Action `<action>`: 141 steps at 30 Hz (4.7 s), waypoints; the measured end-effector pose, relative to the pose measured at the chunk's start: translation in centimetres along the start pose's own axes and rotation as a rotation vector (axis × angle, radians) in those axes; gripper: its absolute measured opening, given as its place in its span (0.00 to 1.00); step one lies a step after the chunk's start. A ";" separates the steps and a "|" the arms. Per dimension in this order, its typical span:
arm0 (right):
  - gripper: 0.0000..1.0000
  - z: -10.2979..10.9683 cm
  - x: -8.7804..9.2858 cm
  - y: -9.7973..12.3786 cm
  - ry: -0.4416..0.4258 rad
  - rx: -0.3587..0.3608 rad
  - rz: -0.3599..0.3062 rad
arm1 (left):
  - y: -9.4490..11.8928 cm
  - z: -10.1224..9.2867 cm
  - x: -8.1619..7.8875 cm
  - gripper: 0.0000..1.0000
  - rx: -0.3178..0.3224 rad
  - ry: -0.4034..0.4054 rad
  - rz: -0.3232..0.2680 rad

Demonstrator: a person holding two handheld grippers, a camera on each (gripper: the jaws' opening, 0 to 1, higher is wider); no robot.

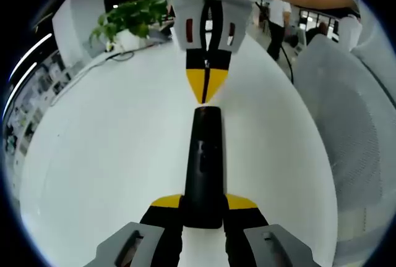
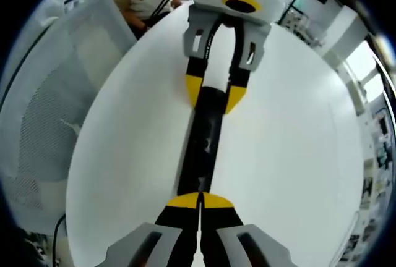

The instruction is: Press the specified remote control buttons in sequence, fully releasing each button before pressing the next.

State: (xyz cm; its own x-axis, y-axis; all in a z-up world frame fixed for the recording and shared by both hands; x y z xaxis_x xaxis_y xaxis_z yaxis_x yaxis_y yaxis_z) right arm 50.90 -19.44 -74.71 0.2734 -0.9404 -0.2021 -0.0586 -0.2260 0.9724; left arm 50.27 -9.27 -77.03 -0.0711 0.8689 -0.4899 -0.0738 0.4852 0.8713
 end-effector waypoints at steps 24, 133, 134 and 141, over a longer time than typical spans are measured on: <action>0.00 -0.2 -0.5 0.0 -0.015 -0.011 -0.019 | 0.0 0.0 0.1 0.24 0.007 0.001 0.001; 0.00 0.1 -1.0 -1.8 0.000 -0.015 0.001 | 0.0 0.1 0.1 0.24 0.011 0.004 -0.001; 0.00 0.1 -1.0 -1.8 0.004 -0.014 0.002 | 0.0 0.1 0.1 0.24 0.011 0.005 -0.001; 0.00 0.0 -0.8 -1.6 -0.009 -0.011 -0.010 | 0.0 0.1 0.1 0.24 0.008 0.002 0.000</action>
State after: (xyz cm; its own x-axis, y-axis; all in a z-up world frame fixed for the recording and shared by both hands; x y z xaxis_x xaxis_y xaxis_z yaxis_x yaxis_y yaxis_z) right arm 50.79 -18.28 -76.13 0.2650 -0.9405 -0.2128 -0.0454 -0.2326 0.9715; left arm 50.33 -9.12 -77.05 -0.0734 0.8687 -0.4899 -0.0659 0.4859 0.8715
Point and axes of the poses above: the point that each gripper's makers call its tool centre point, and the gripper's own axes: y roughly backward along the fingers, z roughly to its left, x roughly out of its underside, the point moved 1 cm from there along y, roughly backward along the fingers, and after that the axes turned 6 degrees about z, right-handed, at the moved point
